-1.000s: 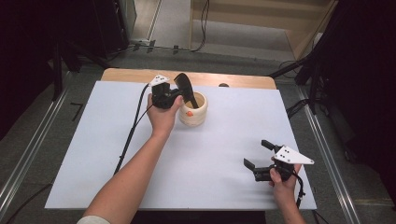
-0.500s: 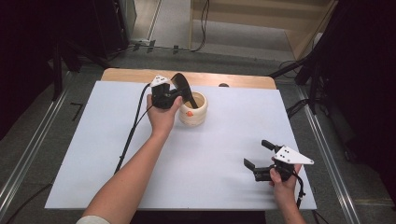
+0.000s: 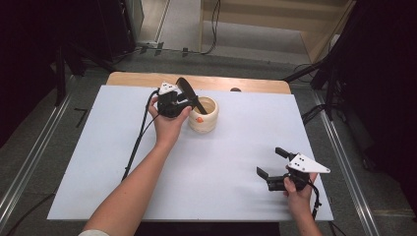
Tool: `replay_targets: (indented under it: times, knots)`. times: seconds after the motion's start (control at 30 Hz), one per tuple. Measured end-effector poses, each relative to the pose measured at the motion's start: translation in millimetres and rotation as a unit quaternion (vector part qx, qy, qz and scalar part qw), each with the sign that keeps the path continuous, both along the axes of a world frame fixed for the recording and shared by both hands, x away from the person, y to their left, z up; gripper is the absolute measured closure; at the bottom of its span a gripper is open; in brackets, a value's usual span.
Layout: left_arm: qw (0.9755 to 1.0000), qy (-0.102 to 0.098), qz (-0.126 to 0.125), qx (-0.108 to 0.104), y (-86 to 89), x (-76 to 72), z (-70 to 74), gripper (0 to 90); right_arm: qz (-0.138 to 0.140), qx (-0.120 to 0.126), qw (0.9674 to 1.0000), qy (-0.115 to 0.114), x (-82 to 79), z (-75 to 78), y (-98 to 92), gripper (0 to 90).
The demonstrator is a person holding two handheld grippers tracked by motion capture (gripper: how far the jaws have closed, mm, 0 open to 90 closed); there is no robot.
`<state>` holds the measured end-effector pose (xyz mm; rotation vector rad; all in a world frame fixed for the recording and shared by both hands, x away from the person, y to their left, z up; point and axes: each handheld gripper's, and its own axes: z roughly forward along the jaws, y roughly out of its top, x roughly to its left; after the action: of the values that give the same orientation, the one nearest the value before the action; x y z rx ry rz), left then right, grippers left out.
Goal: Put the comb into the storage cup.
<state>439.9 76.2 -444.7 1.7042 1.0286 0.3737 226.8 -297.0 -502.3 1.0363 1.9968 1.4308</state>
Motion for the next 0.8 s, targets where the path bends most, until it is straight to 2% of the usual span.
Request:
replay_targets:
  times: [0.17, 0.2, 0.33, 0.53, 0.8]
  knots:
    - [0.9999, -0.004, -0.012, 0.000, 3.2, -2.5, 1.0, 22.3, 0.000, 0.000, 1.0000, 0.001, 0.0, -0.1, 0.0, 0.0]
    - [0.9998, -0.004, -0.017, -0.002, 3.7, -3.2, 1.2, 16.3, -0.001, 0.000, 1.0000, 0.001, -0.1, 0.0, 0.0, 0.0]
    - [0.9995, -0.011, -0.029, -0.012, 7.2, -6.1, 2.7, 3.3, -0.001, 0.000, 1.0000, 0.001, 0.0, 0.0, 0.0, 0.0]
    - [0.9988, -0.027, -0.040, -0.010, 11.4, -12.6, 4.7, 0.0, -0.001, 0.000, 1.0000, 0.000, 0.0, 0.0, 0.0, 0.0]
    - [0.9983, -0.032, -0.049, -0.008, 15.6, -18.9, 7.5, 0.0, -0.002, 0.000, 1.0000, 0.001, -0.1, 0.0, 0.4, 0.0]
